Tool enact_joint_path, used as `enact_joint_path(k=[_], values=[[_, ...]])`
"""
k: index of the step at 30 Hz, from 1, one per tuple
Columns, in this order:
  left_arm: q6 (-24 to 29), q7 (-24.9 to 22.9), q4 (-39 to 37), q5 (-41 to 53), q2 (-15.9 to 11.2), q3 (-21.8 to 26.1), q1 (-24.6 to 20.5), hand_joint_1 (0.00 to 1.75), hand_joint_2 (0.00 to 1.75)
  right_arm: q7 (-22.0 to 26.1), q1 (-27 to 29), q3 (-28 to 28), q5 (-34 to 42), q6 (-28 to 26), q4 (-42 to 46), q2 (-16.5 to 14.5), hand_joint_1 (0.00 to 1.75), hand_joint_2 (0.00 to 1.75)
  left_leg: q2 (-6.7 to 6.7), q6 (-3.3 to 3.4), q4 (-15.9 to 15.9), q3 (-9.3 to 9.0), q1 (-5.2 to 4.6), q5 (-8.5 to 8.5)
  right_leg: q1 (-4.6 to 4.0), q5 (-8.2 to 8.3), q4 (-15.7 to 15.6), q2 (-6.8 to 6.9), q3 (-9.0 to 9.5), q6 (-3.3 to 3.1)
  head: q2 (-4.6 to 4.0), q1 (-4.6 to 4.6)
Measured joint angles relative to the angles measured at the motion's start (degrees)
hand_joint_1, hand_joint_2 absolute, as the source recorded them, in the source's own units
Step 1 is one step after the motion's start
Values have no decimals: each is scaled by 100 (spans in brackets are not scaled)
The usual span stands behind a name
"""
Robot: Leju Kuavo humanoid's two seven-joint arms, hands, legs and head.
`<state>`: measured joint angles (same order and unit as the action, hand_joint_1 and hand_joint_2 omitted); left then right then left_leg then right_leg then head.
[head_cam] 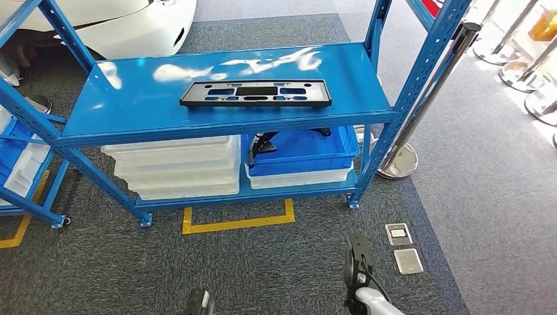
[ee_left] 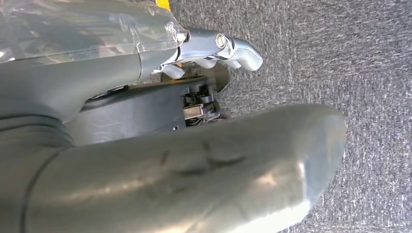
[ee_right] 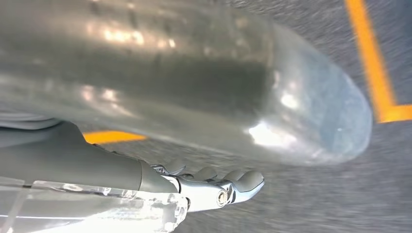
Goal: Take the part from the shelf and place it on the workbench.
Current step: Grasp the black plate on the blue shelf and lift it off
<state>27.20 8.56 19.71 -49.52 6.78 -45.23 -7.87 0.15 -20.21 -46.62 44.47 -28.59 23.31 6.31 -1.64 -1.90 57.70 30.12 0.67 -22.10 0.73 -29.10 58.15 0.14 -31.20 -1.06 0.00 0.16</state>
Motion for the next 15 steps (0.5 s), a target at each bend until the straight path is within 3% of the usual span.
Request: enact_joint_path(k=[15], values=[[380,40,-21,-564,3,-334,-40,0,0,-991,-1338,-67,-1584,-61,1277,1239,0,0,1,4,17,10,1,2,1,10,1,0,-1,15,0,3]])
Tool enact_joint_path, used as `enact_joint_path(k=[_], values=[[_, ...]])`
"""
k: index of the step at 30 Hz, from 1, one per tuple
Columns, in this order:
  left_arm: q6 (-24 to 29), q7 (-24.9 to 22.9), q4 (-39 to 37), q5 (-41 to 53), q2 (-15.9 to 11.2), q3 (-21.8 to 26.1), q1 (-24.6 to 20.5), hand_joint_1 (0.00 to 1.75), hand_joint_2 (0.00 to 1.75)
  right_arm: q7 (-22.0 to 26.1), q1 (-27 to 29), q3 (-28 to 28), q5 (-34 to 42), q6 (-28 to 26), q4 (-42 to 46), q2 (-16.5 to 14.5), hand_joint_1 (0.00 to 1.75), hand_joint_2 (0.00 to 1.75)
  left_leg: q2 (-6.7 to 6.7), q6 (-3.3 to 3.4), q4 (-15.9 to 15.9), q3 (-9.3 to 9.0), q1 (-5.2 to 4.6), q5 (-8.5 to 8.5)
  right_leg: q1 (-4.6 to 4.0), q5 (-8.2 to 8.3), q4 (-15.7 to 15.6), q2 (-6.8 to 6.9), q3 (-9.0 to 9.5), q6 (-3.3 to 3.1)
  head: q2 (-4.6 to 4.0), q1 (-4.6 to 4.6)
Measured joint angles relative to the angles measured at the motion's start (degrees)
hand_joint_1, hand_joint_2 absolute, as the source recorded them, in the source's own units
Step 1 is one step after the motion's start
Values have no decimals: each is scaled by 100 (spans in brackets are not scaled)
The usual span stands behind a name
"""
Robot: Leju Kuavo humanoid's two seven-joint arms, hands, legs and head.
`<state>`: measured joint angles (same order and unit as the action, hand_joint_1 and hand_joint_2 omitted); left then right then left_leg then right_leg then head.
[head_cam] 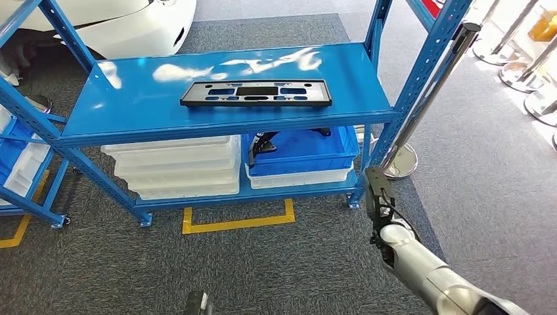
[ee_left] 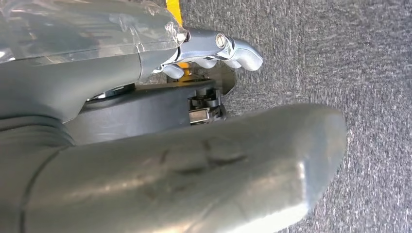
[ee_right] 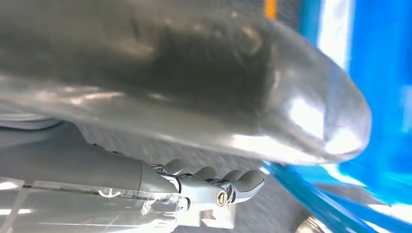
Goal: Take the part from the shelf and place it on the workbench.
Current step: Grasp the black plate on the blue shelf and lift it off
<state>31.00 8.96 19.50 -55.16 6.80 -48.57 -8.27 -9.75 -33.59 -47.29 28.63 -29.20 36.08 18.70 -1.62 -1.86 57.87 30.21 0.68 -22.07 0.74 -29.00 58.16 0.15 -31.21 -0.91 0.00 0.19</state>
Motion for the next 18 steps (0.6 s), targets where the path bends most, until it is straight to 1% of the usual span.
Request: enact_joint_path(k=[4,8,13,18], values=[[104,0,-13,-118,8,-137,-35,0,0,-232,-398,-68,-499,49,505,209,0,0,0,0,1,2,0,0,0,1,0,0,-1,2,0,5],[181,-7,-20,-192,14,-258,-61,0,0,-481,-765,-186,-1049,206,987,248,0,0,1,0,2,1,3,1,-2,2,1,4,-1,3,0,1],[230,-29,-31,-200,29,-424,-93,0,0,-730,-1139,-455,-1785,575,1455,201,0,0,7,0,1,7,4,1,-5,2,3,7,-1,2,0,0],[265,-109,-54,-172,45,-591,-137,0,0,-852,-1455,-778,-2533,1090,1785,10,0,0,7,0,1,10,3,1,-5,1,4,8,-4,2,0,3]])
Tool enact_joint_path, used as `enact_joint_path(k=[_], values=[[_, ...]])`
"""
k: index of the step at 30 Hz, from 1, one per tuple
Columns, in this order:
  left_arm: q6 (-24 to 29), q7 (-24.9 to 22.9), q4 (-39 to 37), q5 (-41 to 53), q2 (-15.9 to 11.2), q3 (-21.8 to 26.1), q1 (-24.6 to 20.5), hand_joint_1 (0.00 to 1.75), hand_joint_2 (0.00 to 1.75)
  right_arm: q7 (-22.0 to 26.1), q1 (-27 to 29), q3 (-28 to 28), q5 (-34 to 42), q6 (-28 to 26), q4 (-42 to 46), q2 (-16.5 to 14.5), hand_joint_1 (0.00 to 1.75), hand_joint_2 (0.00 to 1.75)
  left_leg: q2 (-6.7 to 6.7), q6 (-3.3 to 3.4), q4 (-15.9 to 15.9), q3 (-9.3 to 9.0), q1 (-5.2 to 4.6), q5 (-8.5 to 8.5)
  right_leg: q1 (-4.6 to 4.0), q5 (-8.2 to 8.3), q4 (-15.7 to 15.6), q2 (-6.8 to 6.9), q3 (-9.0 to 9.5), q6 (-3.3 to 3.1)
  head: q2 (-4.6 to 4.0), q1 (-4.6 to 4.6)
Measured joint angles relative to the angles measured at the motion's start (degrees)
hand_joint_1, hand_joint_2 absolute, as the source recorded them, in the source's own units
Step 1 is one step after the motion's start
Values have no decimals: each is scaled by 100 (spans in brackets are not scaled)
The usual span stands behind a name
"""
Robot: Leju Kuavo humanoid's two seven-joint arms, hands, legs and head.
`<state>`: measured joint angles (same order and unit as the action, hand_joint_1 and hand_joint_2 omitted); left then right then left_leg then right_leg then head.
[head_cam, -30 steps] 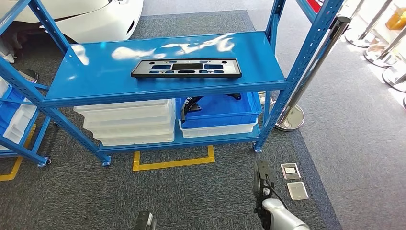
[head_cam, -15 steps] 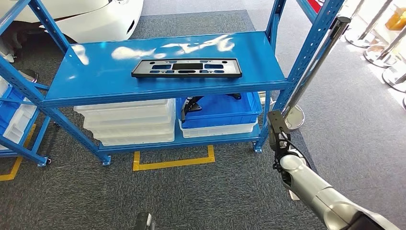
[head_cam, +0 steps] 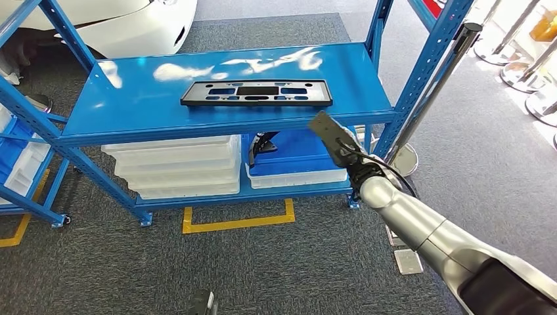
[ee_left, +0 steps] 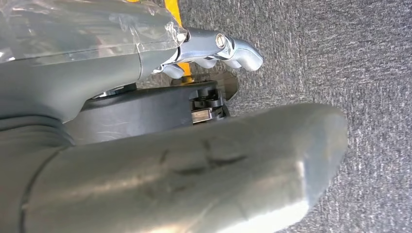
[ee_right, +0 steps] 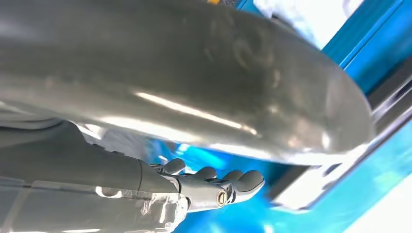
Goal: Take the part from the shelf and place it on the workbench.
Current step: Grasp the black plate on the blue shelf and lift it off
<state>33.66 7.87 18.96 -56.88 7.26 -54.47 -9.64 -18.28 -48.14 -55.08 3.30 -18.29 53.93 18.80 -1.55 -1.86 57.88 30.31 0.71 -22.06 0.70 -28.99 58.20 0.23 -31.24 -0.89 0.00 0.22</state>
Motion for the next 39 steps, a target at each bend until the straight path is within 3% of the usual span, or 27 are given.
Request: enact_joint_path(k=[17,31,39], values=[[94,-422,-76,163,0,-377,-36,0,0,-116,-965,-1154,-2416,2006,386,-869,0,0,5,0,1,11,0,1,-2,-1,1,-2,-11,-1,0,-1],[-129,-652,-157,238,0,-597,-31,0,0,-542,-1579,-1634,-4488,3007,-134,-912,0,0,3,2,13,29,-2,2,0,2,1,-3,-27,2,0,5],[-149,-674,-187,241,0,-622,-32,0,0,-591,-1661,-1802,-4649,3069,-258,-912,0,0,3,2,13,29,-2,2,0,2,1,-3,-26,2,0,4]])
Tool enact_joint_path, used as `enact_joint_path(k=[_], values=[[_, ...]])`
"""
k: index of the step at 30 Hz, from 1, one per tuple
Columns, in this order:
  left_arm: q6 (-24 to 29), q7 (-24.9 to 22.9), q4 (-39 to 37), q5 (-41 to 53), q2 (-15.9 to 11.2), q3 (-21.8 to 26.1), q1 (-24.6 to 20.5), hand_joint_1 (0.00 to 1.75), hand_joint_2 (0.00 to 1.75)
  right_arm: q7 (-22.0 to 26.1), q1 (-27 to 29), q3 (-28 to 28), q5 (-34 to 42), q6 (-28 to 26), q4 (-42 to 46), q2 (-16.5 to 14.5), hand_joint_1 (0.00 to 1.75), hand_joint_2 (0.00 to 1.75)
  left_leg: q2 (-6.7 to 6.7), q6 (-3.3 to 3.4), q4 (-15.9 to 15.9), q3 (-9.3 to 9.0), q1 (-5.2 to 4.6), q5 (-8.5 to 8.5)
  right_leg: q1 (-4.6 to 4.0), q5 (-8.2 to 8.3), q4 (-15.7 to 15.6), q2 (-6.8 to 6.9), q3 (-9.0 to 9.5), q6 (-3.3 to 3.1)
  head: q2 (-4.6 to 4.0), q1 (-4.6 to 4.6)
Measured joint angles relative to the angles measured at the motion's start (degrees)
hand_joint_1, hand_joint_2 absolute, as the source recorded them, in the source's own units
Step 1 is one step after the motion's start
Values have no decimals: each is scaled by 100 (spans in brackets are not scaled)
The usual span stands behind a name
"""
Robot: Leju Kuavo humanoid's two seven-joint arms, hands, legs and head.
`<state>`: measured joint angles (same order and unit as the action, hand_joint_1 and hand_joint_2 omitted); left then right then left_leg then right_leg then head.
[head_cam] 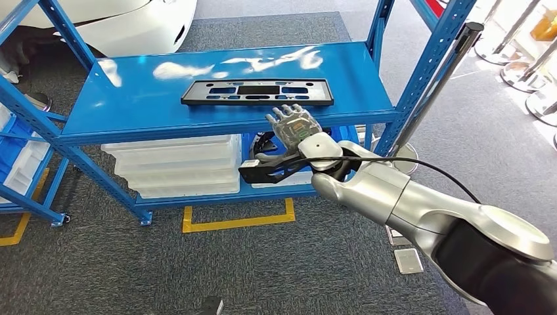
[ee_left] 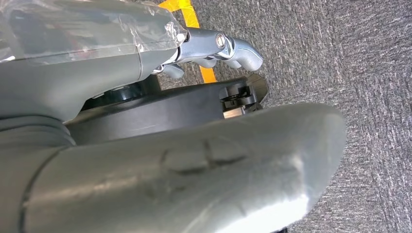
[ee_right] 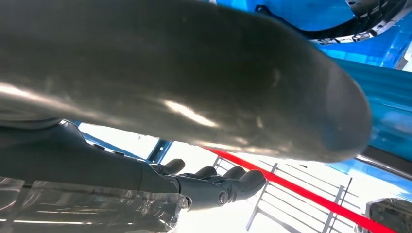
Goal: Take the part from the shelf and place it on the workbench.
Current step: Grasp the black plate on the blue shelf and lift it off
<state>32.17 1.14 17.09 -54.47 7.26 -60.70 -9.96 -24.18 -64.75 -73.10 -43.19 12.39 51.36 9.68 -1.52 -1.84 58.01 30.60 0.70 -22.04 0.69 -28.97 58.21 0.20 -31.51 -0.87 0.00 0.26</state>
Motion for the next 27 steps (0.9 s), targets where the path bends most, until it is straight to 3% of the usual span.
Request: enact_joint_path(k=[12,22,27], values=[[-1,-1,-14,0,0,-28,-1,0,0,-11,-43,-150,-25,-4,-97,-1,0,0,0,0,1,1,0,0,0,1,0,0,0,2,0,2],[69,-94,-58,-16,0,-79,-2,0,0,-6,-57,-168,-446,-156,-167,-37,0,0,0,2,27,13,-2,-1,9,11,-3,2,-4,14,0,-7],[67,-220,-98,-14,0,-96,-1,0,0,186,-56,-168,-704,-344,-286,-133,0,0,0,33,66,44,-5,-20,12,21,-4,3,-14,34,0,-24]])
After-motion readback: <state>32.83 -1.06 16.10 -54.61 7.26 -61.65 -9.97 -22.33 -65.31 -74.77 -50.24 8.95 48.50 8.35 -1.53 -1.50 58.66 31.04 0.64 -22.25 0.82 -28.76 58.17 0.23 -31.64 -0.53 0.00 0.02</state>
